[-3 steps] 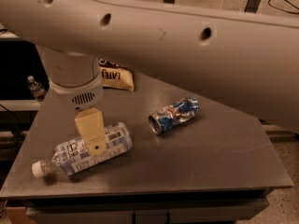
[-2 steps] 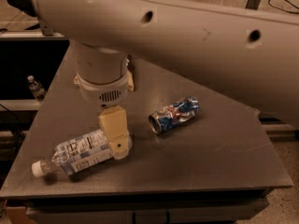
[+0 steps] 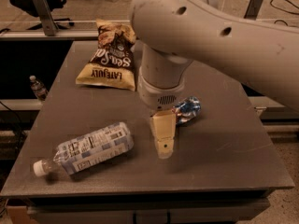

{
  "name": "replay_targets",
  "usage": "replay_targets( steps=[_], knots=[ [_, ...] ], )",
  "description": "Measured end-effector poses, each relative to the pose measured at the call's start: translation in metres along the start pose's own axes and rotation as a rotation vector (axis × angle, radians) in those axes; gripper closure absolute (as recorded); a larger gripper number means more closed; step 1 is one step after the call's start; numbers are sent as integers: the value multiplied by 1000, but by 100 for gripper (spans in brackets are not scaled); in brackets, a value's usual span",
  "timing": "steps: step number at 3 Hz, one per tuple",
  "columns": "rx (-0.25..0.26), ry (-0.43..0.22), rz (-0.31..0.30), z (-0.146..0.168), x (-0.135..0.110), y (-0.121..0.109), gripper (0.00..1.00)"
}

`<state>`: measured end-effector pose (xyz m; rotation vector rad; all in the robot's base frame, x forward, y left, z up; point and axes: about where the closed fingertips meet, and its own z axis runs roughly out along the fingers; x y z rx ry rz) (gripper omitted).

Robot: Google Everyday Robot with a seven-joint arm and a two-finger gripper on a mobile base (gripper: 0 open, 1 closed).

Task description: Knock blue plastic bottle over

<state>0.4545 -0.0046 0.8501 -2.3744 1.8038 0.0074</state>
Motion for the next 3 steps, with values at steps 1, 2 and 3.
replay_targets(
  steps=[1,2,3],
  knots=[
    [-13,41,101,-5,52,12,0],
    [14,119,193,-31,93,29,0],
    [14,119,193,-31,93,29,0]
  ],
)
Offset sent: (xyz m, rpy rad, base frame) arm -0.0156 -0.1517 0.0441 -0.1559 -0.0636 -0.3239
